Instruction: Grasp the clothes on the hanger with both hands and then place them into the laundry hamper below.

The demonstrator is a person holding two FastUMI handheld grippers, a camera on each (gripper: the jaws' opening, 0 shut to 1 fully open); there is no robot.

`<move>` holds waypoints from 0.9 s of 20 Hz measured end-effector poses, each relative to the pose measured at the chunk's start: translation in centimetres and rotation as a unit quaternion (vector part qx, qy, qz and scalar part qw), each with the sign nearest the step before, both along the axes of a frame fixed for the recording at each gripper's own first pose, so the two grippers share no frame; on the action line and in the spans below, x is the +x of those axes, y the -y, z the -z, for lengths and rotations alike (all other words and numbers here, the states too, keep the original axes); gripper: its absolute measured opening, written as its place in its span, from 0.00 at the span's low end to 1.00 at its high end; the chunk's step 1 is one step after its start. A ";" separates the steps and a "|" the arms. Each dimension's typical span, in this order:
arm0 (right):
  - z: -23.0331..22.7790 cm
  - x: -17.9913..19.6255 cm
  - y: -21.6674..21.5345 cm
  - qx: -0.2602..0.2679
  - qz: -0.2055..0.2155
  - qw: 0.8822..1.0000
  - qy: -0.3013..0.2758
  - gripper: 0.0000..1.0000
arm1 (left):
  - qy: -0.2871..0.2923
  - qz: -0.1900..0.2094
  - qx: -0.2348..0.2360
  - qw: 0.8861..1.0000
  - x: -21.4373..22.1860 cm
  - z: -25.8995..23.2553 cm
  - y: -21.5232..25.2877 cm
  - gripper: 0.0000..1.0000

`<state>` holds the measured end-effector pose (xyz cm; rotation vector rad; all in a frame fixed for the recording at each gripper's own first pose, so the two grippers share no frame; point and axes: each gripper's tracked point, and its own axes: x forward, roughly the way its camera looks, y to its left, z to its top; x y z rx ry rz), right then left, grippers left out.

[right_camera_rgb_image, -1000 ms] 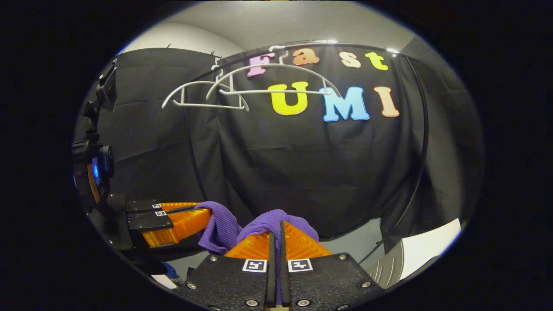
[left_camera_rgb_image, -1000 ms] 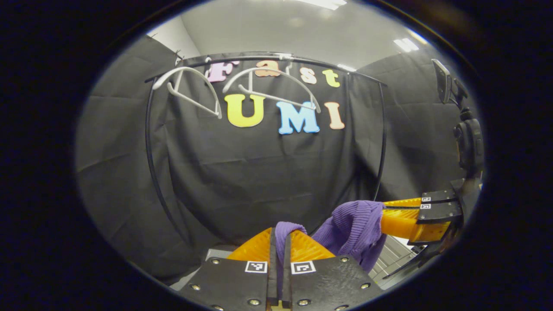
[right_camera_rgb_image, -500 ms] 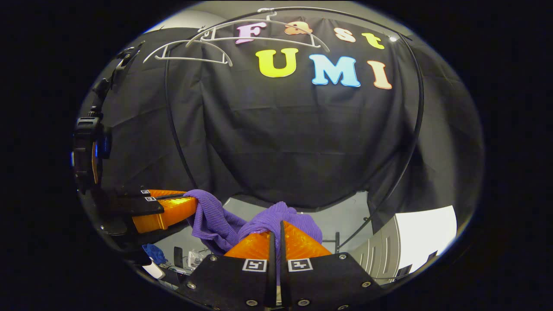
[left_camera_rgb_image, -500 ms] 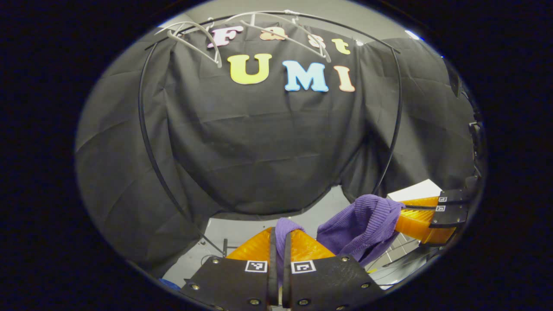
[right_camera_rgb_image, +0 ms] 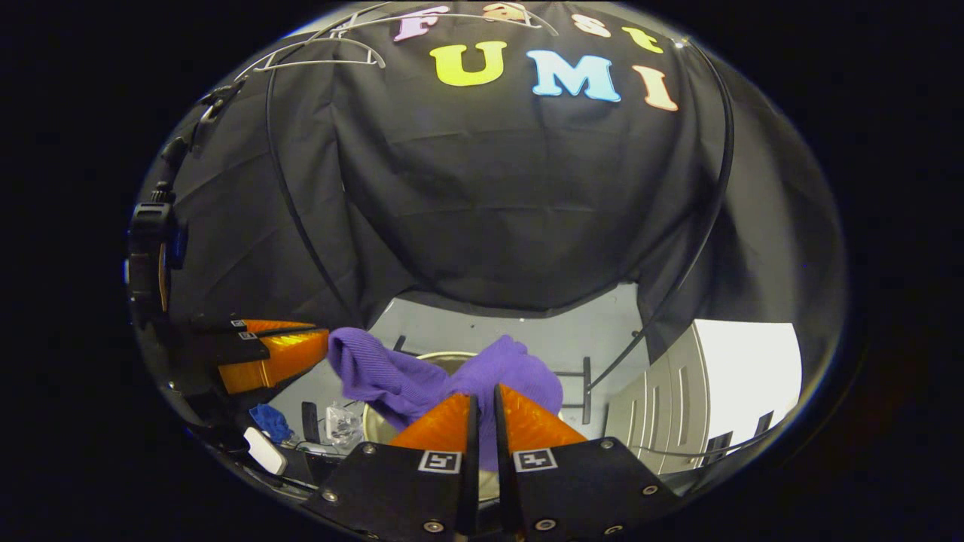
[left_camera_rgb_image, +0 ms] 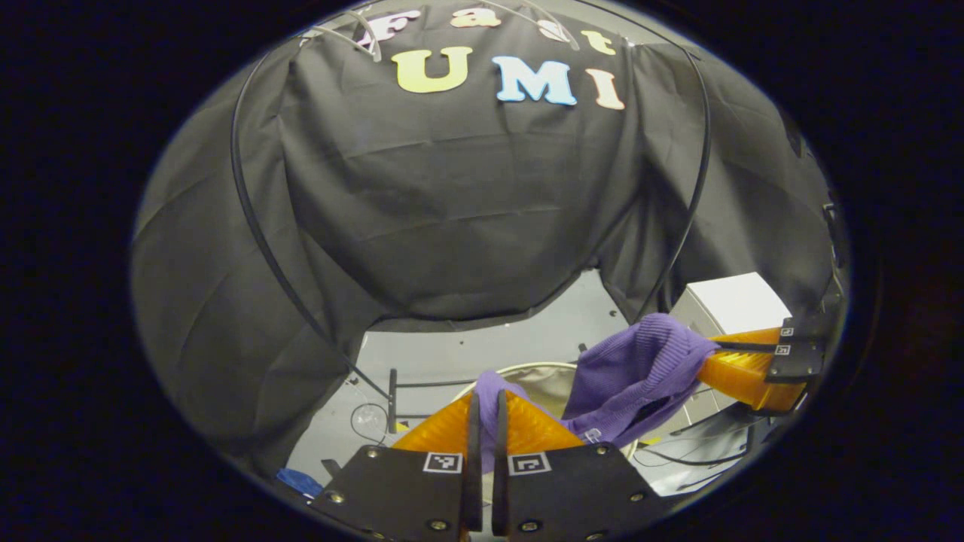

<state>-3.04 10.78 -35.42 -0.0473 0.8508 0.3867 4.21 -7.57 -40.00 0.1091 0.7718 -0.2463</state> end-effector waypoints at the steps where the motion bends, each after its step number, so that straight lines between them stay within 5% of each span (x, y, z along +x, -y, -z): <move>1: 0.0 -0.2 -0.2 0.007 -0.003 1.000 0.000 0.12 | 0.003 0.004 0.000 1.000 0.0 0.0 0.1 0.07; 4: -0.6 -0.6 -0.4 0.007 -0.003 1.000 0.010 0.42 | 0.013 0.009 -0.002 1.000 -0.2 -0.9 0.4 0.09; 7: -1.3 -0.5 0.0 0.012 0.011 1.000 0.024 0.87 | 0.027 -0.012 -0.004 1.000 -0.3 -2.1 -1.1 0.77; 8: -1.7 -0.3 -0.1 0.016 0.018 0.999 0.031 0.95 | 0.035 -0.021 -0.004 0.999 -0.2 -2.9 -1.9 1.00; 18: -14.1 4.0 2.6 0.044 0.063 0.979 0.189 0.95 | 0.225 -0.076 -0.025 0.971 4.2 -23.3 -8.4 1.00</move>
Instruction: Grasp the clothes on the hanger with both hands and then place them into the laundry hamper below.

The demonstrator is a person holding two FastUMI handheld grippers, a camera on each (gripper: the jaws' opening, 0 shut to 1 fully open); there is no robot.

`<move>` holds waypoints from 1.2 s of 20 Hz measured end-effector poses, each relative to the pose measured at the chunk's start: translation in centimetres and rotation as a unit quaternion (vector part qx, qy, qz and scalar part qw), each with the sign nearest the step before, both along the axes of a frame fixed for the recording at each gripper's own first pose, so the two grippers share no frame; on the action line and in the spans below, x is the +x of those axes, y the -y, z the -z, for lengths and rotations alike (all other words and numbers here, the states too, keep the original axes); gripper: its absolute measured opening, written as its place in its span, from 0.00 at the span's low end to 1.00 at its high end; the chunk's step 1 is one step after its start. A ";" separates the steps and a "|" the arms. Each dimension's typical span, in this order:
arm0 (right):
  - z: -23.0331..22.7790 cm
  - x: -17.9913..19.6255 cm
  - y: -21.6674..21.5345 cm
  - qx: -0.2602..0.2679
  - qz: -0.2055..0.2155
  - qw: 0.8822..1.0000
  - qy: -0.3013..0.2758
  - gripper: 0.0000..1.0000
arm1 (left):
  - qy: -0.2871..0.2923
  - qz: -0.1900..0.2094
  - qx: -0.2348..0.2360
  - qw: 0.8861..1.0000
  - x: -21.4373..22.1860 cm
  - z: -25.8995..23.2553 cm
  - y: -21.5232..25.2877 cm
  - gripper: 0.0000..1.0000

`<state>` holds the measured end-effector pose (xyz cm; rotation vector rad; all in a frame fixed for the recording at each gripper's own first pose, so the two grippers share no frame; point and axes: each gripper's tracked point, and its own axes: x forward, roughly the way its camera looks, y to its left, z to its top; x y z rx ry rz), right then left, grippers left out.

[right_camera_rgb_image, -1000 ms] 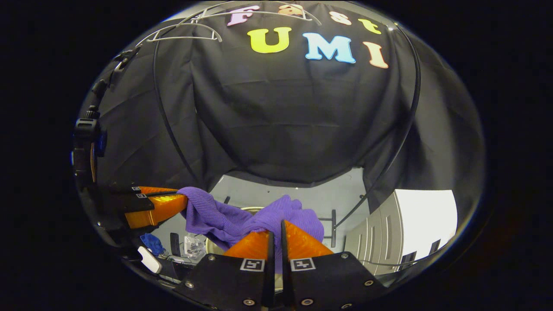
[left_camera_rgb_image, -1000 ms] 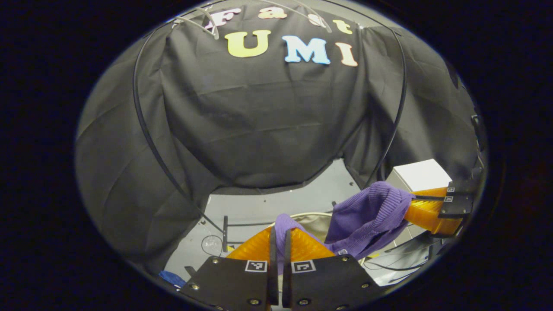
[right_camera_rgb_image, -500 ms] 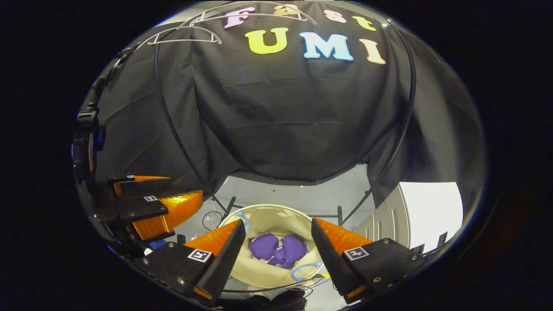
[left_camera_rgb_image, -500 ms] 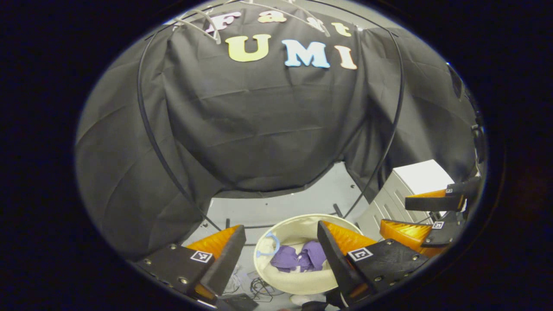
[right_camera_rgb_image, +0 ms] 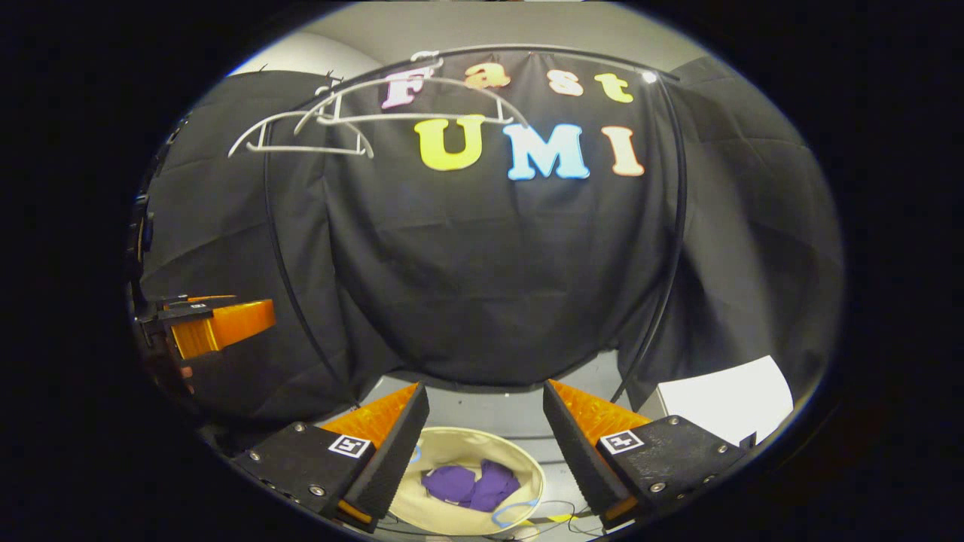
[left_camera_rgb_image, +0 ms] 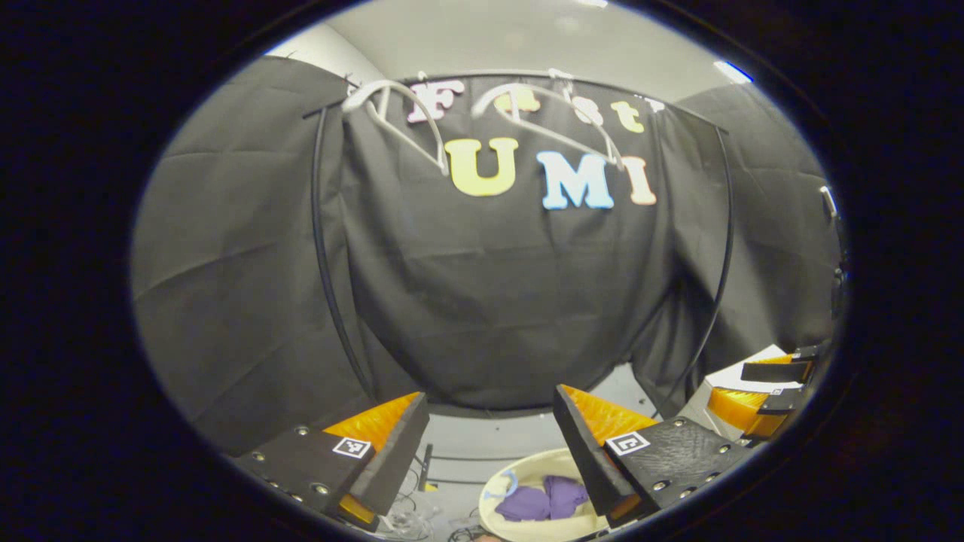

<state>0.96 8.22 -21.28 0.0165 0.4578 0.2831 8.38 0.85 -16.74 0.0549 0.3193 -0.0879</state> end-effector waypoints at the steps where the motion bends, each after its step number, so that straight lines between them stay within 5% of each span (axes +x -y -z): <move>1: -1.6 0.4 0.5 0.006 0.008 1.000 0.019 0.95 | 0.018 -0.003 -0.002 1.000 -0.6 -2.2 -0.5 1.00; 6: -10.9 1.6 2.1 0.023 0.031 0.993 0.114 0.97 | 0.081 -0.016 -0.028 0.996 -1.1 -10.0 -2.5 1.00; 7: -12.5 1.6 2.4 0.022 0.034 0.991 0.131 0.92 | 0.094 -0.016 -0.025 0.995 -0.9 -11.2 -2.9 0.89; 8: -14.0 1.6 3.0 0.022 0.039 0.988 0.148 0.91 | 0.105 -0.016 -0.018 0.994 -0.8 -12.8 -3.6 1.00; 9: -15.6 1.8 3.5 0.022 0.044 0.986 0.161 0.92 | 0.115 -0.017 -0.013 0.993 -0.9 -13.5 -4.0 1.00; 10: -17.0 1.8 4.1 0.021 0.052 0.983 0.173 0.94 | 0.126 -0.019 -0.012 0.992 -1.3 -14.5 -4.3 0.89; 14: -21.9 1.3 6.3 0.016 0.082 0.971 0.225 0.94 | 0.159 -0.022 -0.010 0.987 -2.9 -18.6 -5.4 0.98; 20: -24.7 -0.3 8.4 0.031 0.105 0.957 0.267 0.91 | 0.171 -0.042 -0.005 0.984 -4.6 -19.0 -5.3 1.00; 24: -23.7 -0.8 9.0 0.020 0.110 0.960 0.257 0.91 | 0.181 -0.057 0.008 0.982 -5.2 -19.4 -6.2 0.96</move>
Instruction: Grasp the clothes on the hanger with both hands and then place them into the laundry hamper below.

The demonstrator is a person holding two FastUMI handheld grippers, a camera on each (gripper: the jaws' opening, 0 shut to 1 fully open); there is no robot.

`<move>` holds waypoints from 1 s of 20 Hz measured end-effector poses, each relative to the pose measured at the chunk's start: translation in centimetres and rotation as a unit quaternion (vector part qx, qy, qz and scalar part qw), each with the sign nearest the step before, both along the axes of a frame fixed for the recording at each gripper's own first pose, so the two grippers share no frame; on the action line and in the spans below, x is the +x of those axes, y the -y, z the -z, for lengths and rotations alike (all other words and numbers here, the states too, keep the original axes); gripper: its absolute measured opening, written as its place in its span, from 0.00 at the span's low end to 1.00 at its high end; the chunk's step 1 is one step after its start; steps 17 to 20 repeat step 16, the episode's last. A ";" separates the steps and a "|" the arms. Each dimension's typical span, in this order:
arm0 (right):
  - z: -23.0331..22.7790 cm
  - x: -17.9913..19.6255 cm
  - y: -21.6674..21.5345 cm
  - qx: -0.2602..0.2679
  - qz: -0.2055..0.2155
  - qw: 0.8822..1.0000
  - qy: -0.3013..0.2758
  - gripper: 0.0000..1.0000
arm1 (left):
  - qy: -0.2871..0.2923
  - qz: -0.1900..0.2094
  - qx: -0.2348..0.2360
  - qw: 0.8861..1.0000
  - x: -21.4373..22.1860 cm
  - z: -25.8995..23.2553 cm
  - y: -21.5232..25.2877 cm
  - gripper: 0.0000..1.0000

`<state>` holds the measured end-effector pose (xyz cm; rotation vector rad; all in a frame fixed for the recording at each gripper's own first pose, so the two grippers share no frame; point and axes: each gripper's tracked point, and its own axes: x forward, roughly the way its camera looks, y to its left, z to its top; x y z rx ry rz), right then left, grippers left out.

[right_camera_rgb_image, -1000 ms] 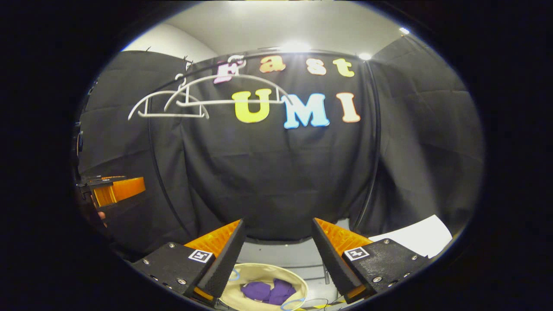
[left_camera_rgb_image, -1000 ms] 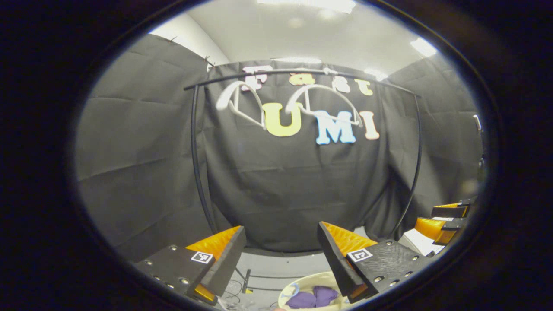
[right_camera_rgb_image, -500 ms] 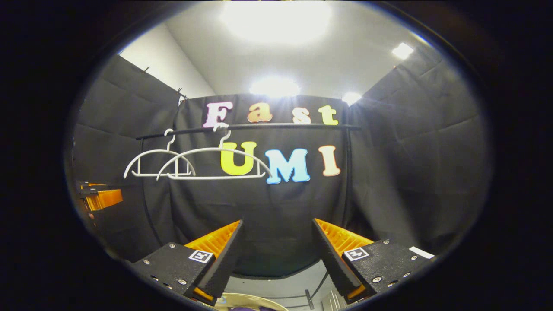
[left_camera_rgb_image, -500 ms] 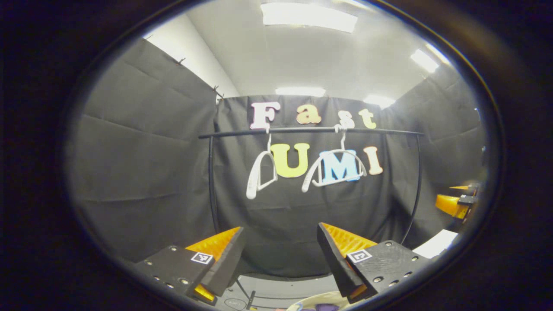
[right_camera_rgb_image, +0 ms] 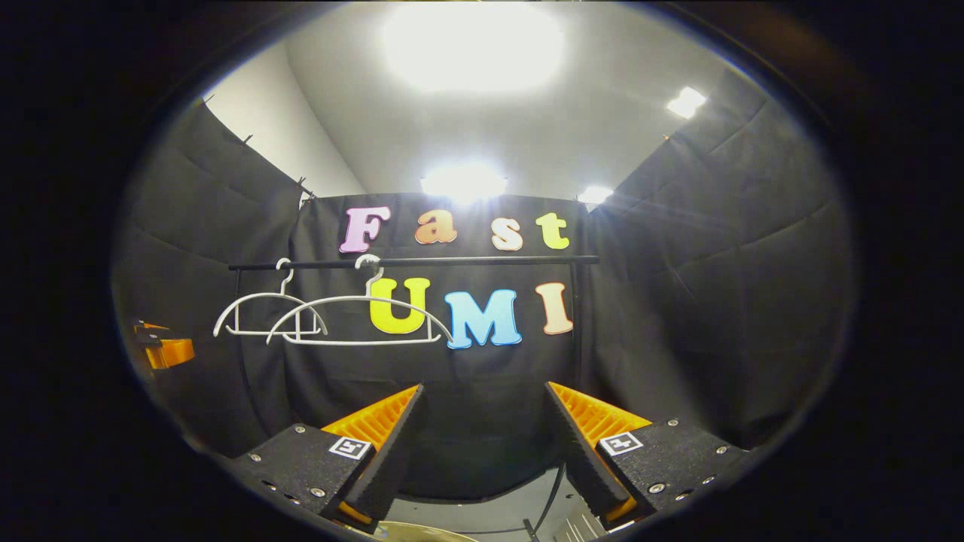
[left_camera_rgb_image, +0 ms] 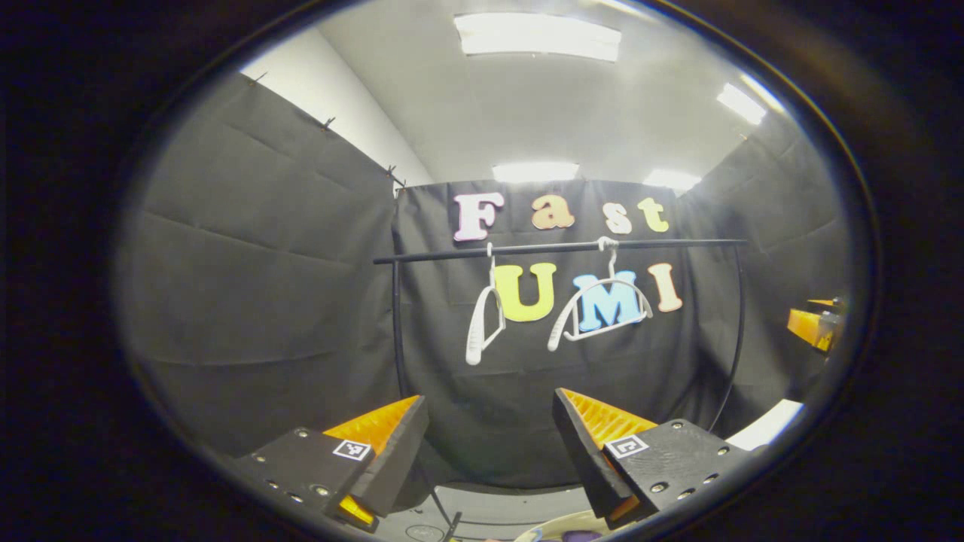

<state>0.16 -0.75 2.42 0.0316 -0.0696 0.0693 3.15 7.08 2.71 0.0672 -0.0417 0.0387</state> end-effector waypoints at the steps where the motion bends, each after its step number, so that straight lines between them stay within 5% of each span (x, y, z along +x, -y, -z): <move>1: 0.3 -0.2 0.0 0.001 0.000 1.000 -0.003 0.91 | 0.002 -0.003 0.000 1.000 0.0 -0.1 0.0 1.00; 20: 1.9 0.0 -0.5 0.008 0.002 1.000 -0.028 0.94 | 0.016 -0.003 0.007 1.000 -0.5 -0.8 -0.2 0.96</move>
